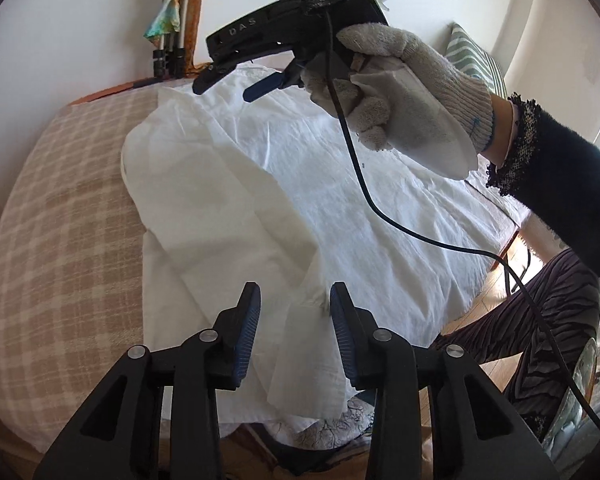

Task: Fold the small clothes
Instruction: 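Lift the held sleeve with the left gripper and fold it across the shirt back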

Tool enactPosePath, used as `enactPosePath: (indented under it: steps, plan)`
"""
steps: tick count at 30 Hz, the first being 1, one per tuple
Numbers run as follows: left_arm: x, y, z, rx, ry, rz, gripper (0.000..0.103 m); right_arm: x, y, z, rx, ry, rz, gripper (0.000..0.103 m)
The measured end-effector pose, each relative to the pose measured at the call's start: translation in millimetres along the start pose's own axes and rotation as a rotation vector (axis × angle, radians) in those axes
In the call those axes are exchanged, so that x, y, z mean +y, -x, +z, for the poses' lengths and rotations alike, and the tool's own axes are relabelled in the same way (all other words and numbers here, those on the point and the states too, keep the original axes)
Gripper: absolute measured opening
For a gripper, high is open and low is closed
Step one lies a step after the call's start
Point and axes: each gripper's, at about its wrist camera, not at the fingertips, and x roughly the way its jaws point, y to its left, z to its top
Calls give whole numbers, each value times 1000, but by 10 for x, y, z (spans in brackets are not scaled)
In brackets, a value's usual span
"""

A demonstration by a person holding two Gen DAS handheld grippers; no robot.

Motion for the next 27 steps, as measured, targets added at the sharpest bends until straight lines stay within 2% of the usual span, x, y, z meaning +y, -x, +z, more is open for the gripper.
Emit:
enactPosePath:
  steps: [2,4,8,12,15,18,20,23,27]
  plan:
    - [125,176,-46,-42,29,16,47,-13,96,-48,-13,15,-12,76]
    - [266,241,-79,-64,64,93,48,26,183,-89,-16,34,3,76]
    - [583,63,-162,3,219,118,48,219,236,-136,-14,78,25,76]
    - [665,-115,-216,55,241,166,48,400,97,-108,-2,79,23,76]
    - [720,-168,-261,65,270,147,48,514,-92,-43,31,62,29,76]
    - [736,-166,-304,51,281,127,43,629,-289,52,65,42,29,76]
    - [751,-176,-308,54,290,85,12,713,-430,121,85,40,21,76]
    - [803,-196,-324,50,339,11,5,812,-652,214,111,30,-12,76]
    - [733,-137,-304,24,317,-32,3,891,-964,282,171,28,-115,76]
